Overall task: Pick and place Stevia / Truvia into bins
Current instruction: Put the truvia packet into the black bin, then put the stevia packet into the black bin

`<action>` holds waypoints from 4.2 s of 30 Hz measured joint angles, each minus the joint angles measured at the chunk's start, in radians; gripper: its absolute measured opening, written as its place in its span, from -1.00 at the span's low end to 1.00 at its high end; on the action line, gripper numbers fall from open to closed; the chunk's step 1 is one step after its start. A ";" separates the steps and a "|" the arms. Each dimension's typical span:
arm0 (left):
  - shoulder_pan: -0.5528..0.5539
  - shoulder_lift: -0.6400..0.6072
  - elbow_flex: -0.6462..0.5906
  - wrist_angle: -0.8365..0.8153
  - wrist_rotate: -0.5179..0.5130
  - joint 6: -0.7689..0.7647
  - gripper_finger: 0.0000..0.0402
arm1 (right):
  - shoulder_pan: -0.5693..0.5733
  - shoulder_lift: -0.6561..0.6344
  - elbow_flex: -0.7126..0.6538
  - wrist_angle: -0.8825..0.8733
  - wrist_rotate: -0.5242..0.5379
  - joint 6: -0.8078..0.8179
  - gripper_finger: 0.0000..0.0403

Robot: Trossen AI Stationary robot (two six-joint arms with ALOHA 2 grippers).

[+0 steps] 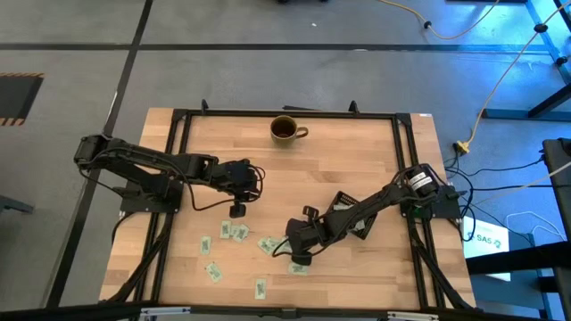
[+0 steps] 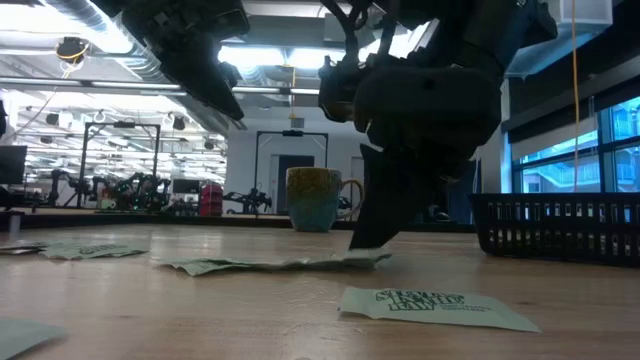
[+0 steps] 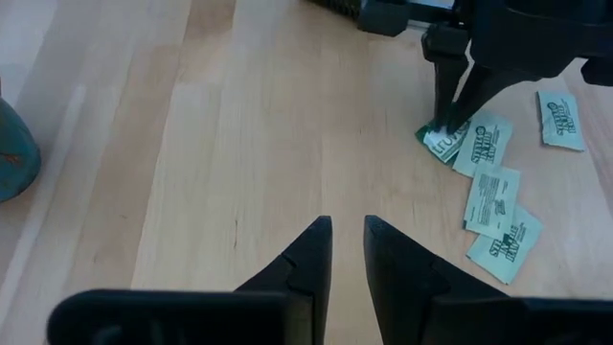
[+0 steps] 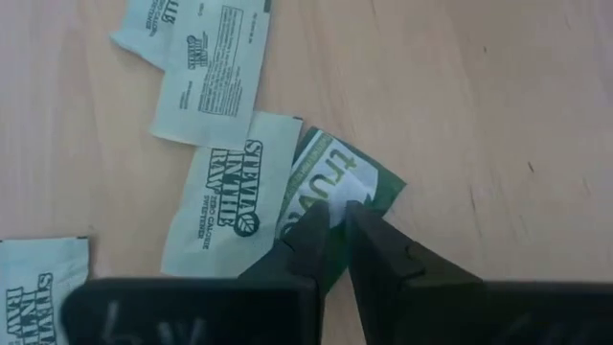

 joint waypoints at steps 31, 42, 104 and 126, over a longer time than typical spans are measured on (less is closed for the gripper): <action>0.000 0.000 0.000 0.015 -0.004 0.000 -0.73 | 0.082 -0.459 0.015 -0.649 0.168 0.492 -0.98; 0.000 0.000 0.000 0.024 -0.004 0.017 -0.74 | 0.106 -0.534 -0.273 -0.566 0.170 0.740 -0.97; 0.000 0.000 -0.001 0.011 -0.003 0.023 -0.78 | 0.154 0.006 0.299 -0.268 -0.010 0.082 -0.37; 0.000 0.000 -0.001 0.012 -0.003 0.050 -0.78 | 0.199 0.135 0.323 -0.386 -0.141 0.177 -0.56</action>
